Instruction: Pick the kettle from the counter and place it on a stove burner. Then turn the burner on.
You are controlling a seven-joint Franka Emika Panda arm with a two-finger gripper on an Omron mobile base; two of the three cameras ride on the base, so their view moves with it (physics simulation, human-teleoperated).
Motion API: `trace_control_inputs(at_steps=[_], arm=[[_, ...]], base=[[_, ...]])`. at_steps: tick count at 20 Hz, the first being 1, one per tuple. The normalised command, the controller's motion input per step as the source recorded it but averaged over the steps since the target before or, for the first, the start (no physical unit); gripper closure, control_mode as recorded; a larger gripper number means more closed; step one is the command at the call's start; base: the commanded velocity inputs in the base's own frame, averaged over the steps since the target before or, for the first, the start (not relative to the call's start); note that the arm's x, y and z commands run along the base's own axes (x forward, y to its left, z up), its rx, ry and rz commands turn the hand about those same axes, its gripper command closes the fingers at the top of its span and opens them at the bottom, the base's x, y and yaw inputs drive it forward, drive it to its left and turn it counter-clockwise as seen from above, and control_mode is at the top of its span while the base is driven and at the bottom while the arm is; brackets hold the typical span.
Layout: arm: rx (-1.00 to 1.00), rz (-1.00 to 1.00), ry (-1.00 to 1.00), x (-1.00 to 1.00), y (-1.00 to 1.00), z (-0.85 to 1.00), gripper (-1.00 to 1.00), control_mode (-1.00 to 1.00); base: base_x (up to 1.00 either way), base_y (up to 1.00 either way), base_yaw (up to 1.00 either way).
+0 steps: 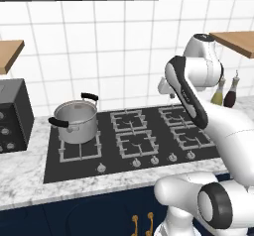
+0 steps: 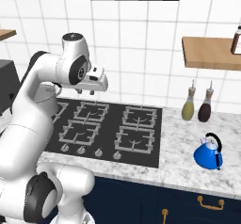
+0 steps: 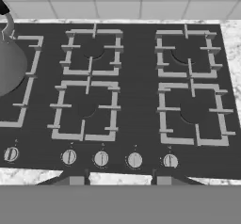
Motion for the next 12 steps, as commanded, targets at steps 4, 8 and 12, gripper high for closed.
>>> trace_control_inputs(at_steps=[4, 8, 12], arm=[[0.0, 0.0, -0.09, -0.09, -0.29, -0.1, -1.0, -1.0], [0.03, 0.0, -0.08, -0.21, -0.59, -0.18, -1.0, -1.0], [0.03, -0.02, -0.11, -0.45, -0.73, -0.28, -1.0, -1.0]], base=[[0.0, 0.0, 0.0], [0.0, 0.0, 0.0], [0.0, 0.0, 0.0]])
